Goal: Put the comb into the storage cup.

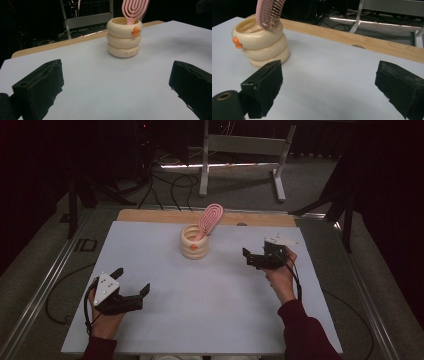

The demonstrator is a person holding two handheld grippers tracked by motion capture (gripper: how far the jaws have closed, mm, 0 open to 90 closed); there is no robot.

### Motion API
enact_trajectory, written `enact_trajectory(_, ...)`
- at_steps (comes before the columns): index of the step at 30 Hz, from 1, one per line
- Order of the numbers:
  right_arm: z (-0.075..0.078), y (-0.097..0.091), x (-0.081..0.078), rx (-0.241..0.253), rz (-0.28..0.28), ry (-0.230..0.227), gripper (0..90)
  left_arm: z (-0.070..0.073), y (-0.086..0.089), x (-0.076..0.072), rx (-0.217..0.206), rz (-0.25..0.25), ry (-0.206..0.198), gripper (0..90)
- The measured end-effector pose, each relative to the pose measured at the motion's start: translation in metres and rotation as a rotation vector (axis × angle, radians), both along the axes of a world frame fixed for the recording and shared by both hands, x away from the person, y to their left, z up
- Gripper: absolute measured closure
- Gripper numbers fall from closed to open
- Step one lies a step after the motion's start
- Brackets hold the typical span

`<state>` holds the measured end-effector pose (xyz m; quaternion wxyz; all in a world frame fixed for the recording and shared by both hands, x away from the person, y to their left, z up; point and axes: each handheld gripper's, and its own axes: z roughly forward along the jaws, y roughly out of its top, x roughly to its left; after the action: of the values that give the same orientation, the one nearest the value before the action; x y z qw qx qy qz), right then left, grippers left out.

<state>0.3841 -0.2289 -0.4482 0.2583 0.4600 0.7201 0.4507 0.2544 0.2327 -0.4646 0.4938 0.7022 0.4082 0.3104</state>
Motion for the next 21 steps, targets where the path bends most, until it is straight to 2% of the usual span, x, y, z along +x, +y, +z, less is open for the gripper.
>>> enact_trajectory(9, -0.007, -0.011, -0.019, -0.020, 0.011, -0.019, 7.6, 0.004, 0.008, 0.002, -0.016, 0.011, -0.006, 0.3)
enact_trajectory(21, -0.011, -0.018, -0.050, -0.048, 0.026, -0.073, 7.5, 0.007, 0.015, 0.003, -0.028, 0.016, -0.006, 0.3)
